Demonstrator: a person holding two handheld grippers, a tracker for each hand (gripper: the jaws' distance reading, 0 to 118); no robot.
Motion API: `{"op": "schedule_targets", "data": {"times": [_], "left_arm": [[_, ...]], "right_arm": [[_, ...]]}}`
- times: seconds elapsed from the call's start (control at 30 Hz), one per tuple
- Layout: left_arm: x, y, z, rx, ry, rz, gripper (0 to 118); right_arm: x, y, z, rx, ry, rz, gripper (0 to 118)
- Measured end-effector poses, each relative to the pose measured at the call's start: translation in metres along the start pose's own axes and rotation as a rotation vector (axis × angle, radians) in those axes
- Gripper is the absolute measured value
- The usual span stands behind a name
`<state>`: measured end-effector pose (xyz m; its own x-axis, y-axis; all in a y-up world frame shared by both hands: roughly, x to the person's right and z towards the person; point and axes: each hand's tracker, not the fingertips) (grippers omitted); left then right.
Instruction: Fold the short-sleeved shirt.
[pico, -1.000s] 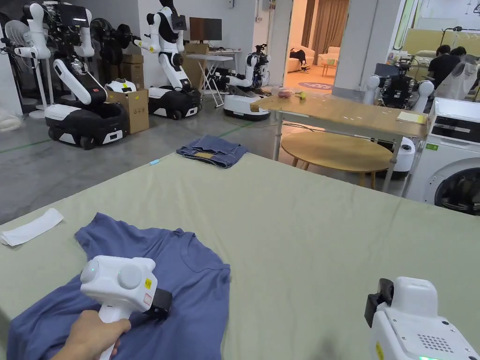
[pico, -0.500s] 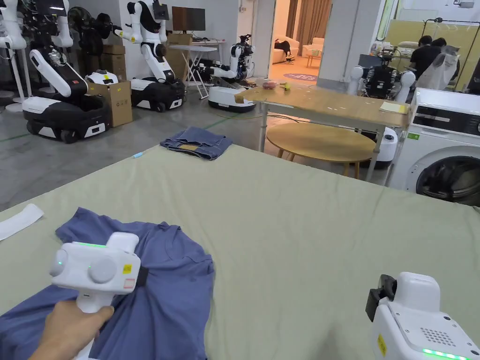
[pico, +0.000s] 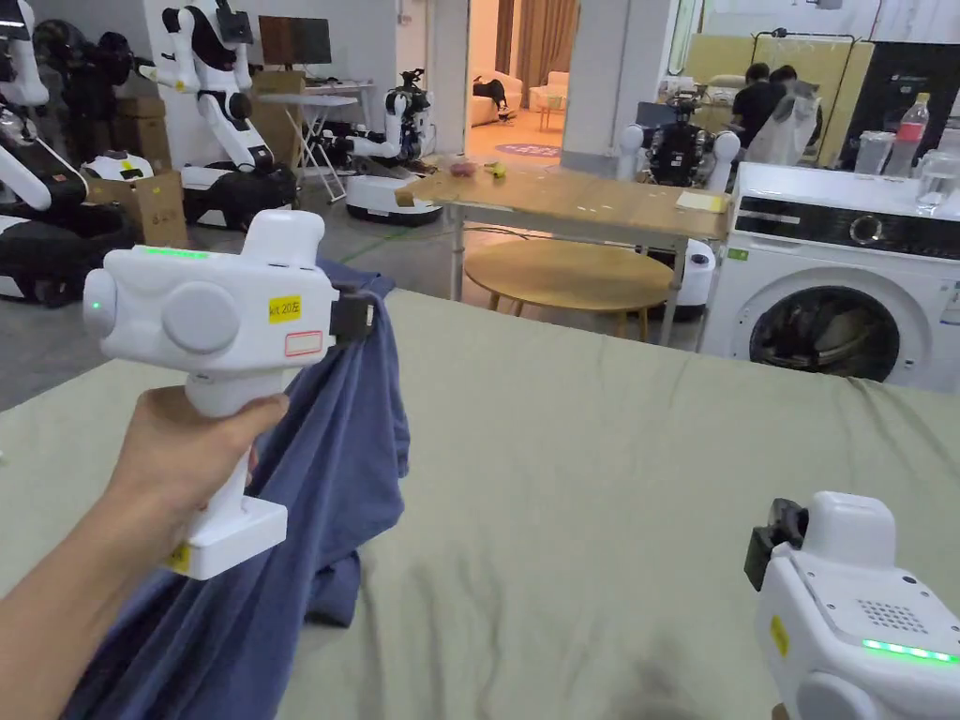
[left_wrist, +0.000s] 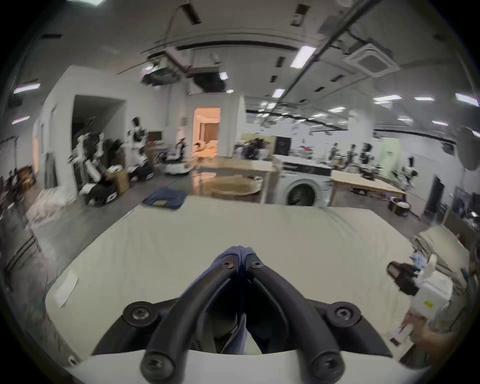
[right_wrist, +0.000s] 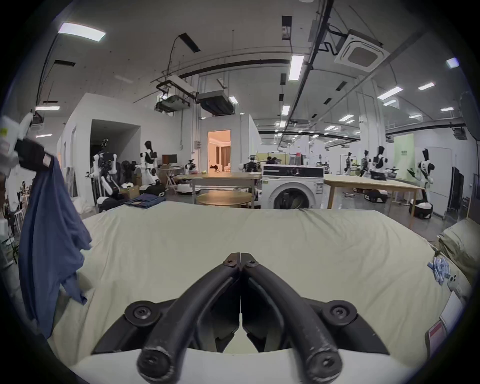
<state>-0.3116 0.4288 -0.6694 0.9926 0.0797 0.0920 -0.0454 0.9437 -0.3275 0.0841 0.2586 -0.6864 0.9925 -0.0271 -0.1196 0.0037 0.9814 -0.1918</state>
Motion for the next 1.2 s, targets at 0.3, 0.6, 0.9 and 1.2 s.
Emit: {"op": "schedule_targets", "data": {"times": [0.3, 0.6, 0.9, 1.2], "left_arm": [[0.179, 0.016, -0.062, -0.013, -0.345, -0.098, 0], [0.325, -0.069, -0.117, -0.194, -0.625, -0.152, 0], [0.359, -0.177, -0.148, -0.473, -0.648, -0.15, 22], [0.312, -0.153, -0.117, -0.315, -0.538, -0.122, 44]], "right_arm": [[0.08, 0.008, 0.041, 0.042, -0.156, -0.048, 0], [0.171, -0.003, 0.091, 0.042, -0.359, -0.074, 0], [0.206, -0.025, 0.11, -0.019, -0.423, -0.107, 0], [0.172, -0.016, 0.095, -0.023, -0.321, -0.07, 0]]}}
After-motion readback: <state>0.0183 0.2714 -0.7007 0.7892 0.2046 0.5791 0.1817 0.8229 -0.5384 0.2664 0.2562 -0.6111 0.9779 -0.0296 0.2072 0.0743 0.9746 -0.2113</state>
